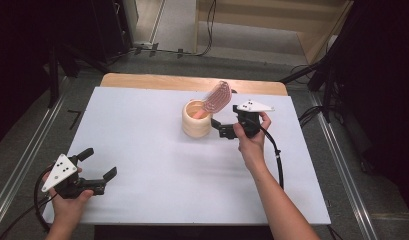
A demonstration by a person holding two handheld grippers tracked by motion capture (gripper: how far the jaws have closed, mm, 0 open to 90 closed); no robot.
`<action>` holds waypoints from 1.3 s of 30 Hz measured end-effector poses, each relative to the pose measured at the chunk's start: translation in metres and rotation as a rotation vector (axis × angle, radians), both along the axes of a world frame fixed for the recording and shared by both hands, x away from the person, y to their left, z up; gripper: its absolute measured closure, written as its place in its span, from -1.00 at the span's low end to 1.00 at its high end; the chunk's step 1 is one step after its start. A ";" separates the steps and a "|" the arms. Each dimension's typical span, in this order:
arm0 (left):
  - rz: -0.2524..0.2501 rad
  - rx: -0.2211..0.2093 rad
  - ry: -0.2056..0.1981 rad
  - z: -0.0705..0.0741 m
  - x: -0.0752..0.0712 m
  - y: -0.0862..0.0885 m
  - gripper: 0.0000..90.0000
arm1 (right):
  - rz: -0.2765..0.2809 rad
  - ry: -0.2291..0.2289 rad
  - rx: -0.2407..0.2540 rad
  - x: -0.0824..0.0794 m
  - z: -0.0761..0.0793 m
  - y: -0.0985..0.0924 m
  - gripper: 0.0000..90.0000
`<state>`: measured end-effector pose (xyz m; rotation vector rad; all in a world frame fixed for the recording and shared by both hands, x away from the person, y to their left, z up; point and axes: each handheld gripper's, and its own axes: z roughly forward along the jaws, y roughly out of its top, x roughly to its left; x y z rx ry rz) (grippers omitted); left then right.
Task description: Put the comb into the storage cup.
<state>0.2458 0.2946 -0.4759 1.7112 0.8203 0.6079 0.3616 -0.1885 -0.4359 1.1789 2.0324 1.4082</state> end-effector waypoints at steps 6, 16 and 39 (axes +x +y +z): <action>-0.001 -0.003 -0.001 0.000 0.000 0.000 -1.00 | 0.003 -0.005 -0.002 -0.007 -0.003 -0.004 -1.00; -0.001 -0.002 -0.001 0.000 0.000 -0.001 -1.00 | 0.010 -0.018 0.002 -0.020 -0.005 -0.009 -1.00; -0.004 -0.001 -0.001 0.000 -0.001 -0.002 -1.00 | -0.007 -0.045 -0.008 -0.055 -0.014 -0.044 -1.00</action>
